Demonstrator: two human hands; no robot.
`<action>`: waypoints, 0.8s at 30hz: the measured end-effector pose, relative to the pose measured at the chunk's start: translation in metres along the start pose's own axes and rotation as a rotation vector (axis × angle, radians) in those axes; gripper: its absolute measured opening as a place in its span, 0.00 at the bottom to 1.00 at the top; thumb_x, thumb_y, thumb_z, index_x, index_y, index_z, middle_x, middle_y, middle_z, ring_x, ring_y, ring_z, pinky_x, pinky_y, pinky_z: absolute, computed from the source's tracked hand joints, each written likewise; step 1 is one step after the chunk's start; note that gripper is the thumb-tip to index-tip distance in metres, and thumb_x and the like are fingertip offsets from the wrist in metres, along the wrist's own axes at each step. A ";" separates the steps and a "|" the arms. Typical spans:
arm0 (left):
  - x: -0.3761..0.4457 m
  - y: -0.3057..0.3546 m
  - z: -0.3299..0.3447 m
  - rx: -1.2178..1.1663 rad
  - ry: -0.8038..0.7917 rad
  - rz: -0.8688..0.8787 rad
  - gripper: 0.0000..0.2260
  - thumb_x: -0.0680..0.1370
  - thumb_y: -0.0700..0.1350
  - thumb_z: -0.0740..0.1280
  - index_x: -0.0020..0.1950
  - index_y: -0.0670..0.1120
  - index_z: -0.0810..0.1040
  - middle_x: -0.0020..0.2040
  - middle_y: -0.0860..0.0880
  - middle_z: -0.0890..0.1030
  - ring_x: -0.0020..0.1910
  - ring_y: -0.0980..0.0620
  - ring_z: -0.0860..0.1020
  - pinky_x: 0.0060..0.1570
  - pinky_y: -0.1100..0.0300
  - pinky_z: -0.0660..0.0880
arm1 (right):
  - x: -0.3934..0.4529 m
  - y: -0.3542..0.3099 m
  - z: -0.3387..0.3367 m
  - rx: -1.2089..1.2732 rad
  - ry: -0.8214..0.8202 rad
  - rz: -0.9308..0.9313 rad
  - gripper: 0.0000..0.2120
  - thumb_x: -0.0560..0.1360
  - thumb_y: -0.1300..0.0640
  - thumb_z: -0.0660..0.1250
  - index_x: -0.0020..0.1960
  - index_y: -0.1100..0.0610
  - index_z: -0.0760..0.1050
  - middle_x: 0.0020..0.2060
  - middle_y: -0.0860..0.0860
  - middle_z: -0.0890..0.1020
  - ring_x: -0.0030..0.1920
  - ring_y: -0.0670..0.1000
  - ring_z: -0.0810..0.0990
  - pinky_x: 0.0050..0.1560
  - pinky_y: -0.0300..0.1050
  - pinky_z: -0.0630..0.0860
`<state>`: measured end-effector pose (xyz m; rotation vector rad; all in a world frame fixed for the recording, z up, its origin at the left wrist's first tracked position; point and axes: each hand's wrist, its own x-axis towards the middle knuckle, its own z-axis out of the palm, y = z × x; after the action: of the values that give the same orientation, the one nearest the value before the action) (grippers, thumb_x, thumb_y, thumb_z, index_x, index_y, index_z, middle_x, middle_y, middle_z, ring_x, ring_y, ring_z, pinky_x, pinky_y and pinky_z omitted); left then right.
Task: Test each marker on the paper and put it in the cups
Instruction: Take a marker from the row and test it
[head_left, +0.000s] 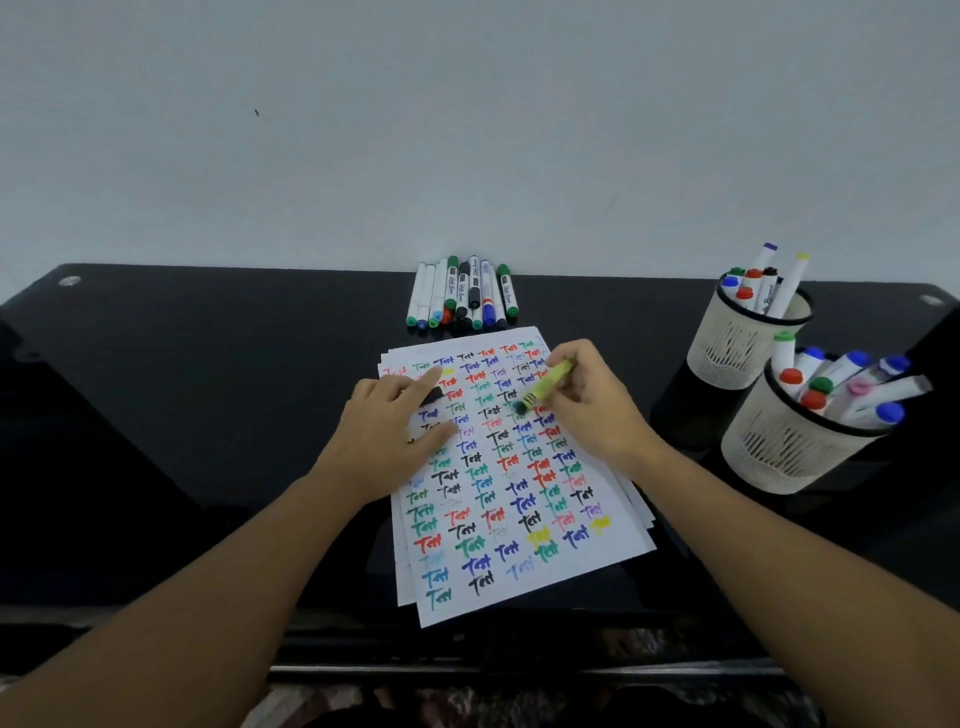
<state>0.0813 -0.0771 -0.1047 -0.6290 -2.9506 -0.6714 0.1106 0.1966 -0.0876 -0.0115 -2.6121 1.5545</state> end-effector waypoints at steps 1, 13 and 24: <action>0.001 0.003 -0.004 0.010 -0.077 -0.013 0.35 0.78 0.70 0.60 0.81 0.65 0.50 0.75 0.54 0.65 0.73 0.50 0.58 0.73 0.49 0.60 | -0.001 0.003 0.001 0.067 0.050 -0.002 0.09 0.84 0.60 0.66 0.56 0.45 0.71 0.46 0.48 0.84 0.50 0.45 0.85 0.55 0.54 0.82; -0.004 0.019 0.007 0.247 -0.240 0.020 0.33 0.73 0.80 0.44 0.78 0.74 0.45 0.82 0.52 0.35 0.81 0.47 0.36 0.78 0.42 0.37 | -0.009 0.006 0.001 0.035 0.271 0.007 0.03 0.83 0.50 0.66 0.53 0.47 0.78 0.40 0.45 0.83 0.37 0.39 0.79 0.39 0.39 0.74; -0.002 0.020 0.007 0.256 -0.247 0.001 0.36 0.71 0.82 0.43 0.77 0.74 0.46 0.82 0.54 0.34 0.81 0.50 0.36 0.78 0.44 0.36 | -0.001 0.012 -0.010 0.079 0.245 0.105 0.05 0.83 0.48 0.68 0.51 0.49 0.78 0.44 0.47 0.84 0.49 0.49 0.83 0.58 0.60 0.80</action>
<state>0.0915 -0.0583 -0.1030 -0.7363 -3.1828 -0.2212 0.1120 0.2113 -0.0936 -0.3171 -2.3944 1.5749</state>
